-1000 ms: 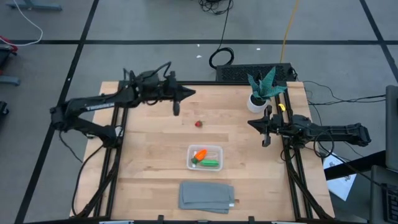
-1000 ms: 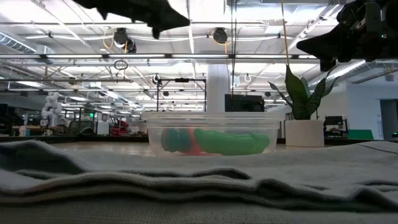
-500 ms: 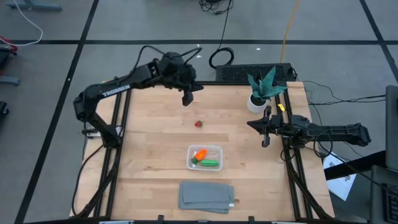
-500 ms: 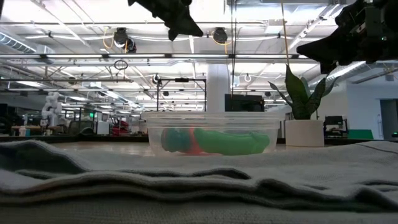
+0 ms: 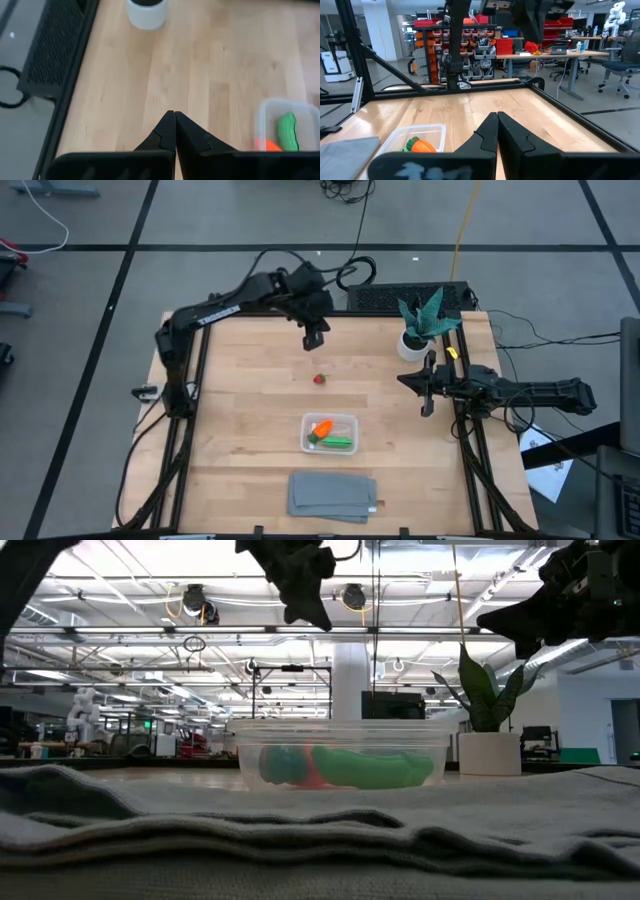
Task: Pick and placing Produce into tupperware
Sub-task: Put the strawberry into the transparent bin
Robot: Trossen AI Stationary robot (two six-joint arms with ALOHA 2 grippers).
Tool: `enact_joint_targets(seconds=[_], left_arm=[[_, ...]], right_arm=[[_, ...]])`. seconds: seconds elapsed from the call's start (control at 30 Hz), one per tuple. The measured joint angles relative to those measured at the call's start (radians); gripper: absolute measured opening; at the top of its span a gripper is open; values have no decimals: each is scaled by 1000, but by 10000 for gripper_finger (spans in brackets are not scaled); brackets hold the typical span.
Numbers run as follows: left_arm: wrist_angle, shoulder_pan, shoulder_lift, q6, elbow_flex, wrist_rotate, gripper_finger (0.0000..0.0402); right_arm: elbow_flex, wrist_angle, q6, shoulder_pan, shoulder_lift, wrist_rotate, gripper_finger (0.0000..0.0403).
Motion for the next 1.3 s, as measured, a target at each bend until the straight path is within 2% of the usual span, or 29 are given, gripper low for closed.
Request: enact_joint_targets(seconds=[0.17, 0.33, 0.67, 0.87, 1.0, 1.13, 1.3], left_arm=[[-175, -4, 88, 43, 137, -44, 1], [-301, -12, 147, 92, 206, -102, 1], [-328, -75, 199, 157, 207, -130, 1], [-336, -105, 203, 171, 206, -219, 1], [-327, -115, 203, 166, 206, -230, 4], [-318, -112, 203, 124, 206, -229, 37], [-319, -111, 203, 110, 205, -229, 126]], right_arm=[[0, -3, 0, 0, 9, 0, 0], [0, -2, 0, 0, 26, 0, 0], [0, 0, 0, 0, 32, 0, 0], [0, 0, 0, 0, 33, 0, 0], [0, 0, 0, 0, 33, 0, 0], [0, 0, 8, 0, 33, 0, 0], [0, 0, 9, 0, 33, 0, 0]])
